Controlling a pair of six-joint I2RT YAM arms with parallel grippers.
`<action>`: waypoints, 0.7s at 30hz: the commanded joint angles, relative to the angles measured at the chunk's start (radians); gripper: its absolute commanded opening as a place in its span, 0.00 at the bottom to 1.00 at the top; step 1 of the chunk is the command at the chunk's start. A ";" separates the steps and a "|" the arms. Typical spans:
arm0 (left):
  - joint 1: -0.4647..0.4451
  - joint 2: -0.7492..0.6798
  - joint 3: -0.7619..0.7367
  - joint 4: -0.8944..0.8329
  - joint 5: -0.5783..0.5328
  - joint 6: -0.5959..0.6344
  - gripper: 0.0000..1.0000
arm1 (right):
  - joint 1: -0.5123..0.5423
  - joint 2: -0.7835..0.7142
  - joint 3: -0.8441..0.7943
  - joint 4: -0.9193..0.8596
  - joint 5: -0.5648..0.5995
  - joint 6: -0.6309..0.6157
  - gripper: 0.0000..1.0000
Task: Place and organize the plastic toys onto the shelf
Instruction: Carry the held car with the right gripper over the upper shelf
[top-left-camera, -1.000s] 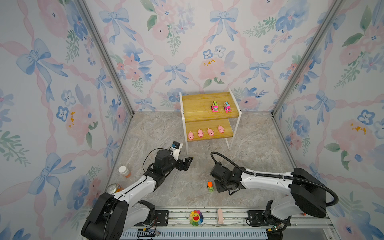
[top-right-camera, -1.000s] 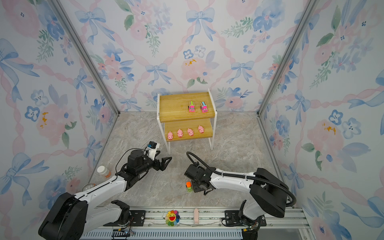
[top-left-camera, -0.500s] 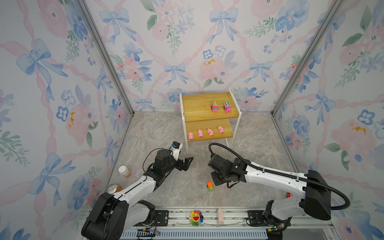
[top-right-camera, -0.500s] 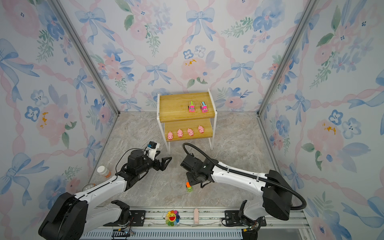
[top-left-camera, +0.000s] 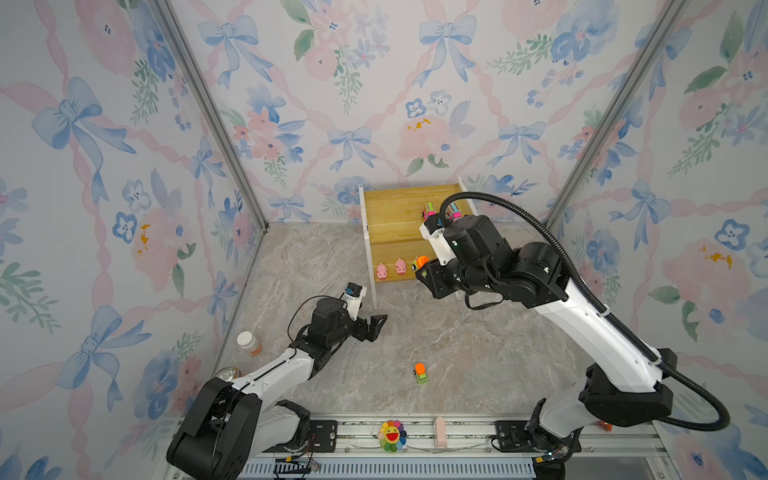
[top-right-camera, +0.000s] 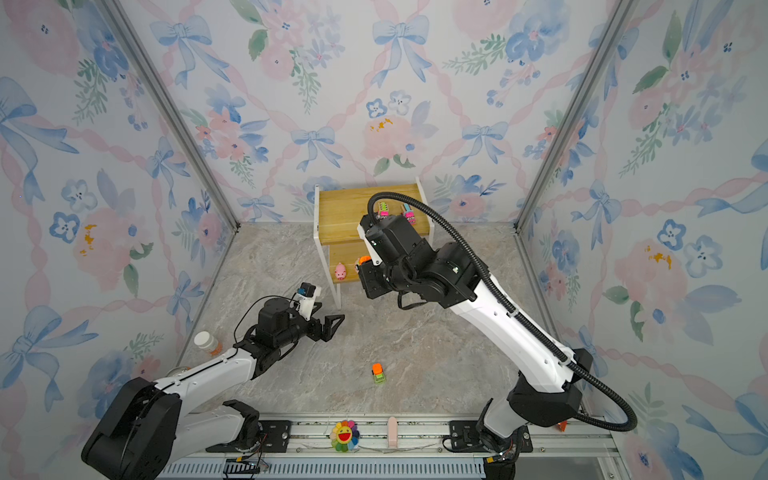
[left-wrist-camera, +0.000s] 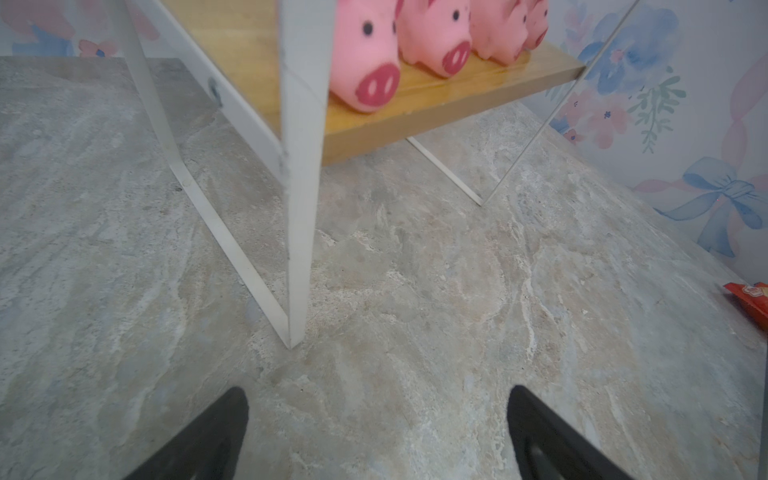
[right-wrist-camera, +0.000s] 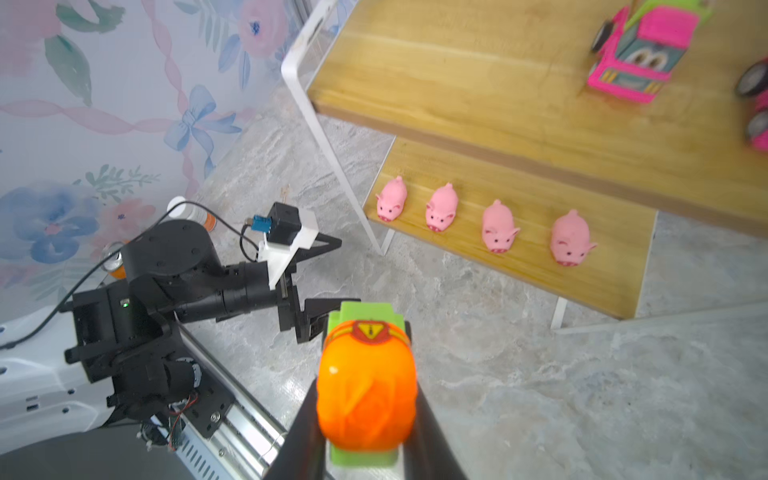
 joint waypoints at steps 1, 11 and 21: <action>0.009 0.011 0.025 0.001 0.023 0.010 0.98 | -0.046 0.104 0.142 -0.077 0.041 -0.061 0.21; 0.010 0.013 0.029 0.002 0.023 0.008 0.98 | -0.163 0.284 0.402 -0.022 0.007 -0.021 0.20; 0.010 0.019 0.033 0.000 0.026 0.009 0.98 | -0.177 0.333 0.401 0.057 0.021 -0.007 0.18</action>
